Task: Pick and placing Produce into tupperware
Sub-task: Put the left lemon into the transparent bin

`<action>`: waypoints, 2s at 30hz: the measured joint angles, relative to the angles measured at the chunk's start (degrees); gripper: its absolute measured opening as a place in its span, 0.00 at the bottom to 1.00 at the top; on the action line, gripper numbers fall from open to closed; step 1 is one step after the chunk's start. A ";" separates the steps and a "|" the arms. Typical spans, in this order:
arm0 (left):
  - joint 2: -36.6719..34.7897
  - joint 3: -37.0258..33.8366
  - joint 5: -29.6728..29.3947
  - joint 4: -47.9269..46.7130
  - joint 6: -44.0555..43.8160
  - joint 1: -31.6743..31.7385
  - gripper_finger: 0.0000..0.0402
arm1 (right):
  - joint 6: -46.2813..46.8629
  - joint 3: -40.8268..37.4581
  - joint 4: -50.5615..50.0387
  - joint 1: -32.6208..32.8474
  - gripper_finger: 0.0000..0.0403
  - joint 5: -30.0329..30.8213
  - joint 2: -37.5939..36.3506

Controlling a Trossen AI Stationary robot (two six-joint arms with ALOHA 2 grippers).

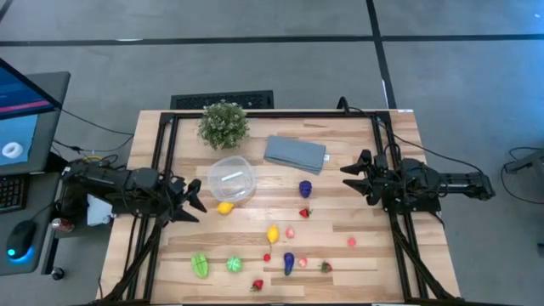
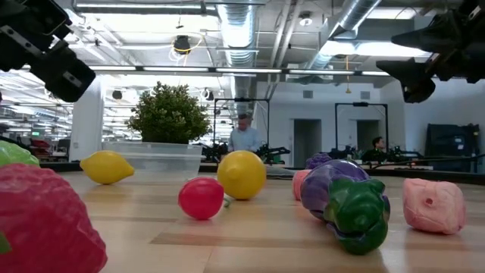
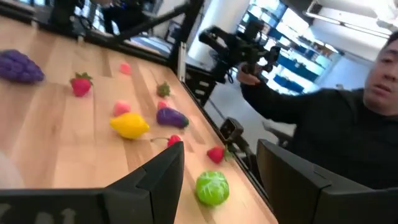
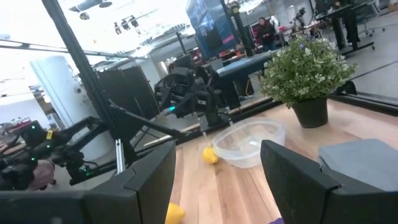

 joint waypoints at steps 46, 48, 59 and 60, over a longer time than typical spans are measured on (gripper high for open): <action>56.61 17.92 -31.60 -15.61 -12.19 -14.32 0.48 | -2.08 0.02 -1.95 -0.35 0.65 2.59 -0.02; 58.76 18.67 -32.75 -16.00 -13.76 -15.13 0.48 | -2.30 0.02 -2.11 -0.35 0.65 2.61 0.00; 62.71 19.52 -39.52 -15.86 -18.67 -16.94 0.48 | -3.06 0.02 -2.64 -0.25 0.65 2.42 0.00; 62.71 19.52 -40.12 -15.85 -18.75 -16.94 0.48 | -3.06 0.02 -2.64 -0.25 0.65 2.27 -0.01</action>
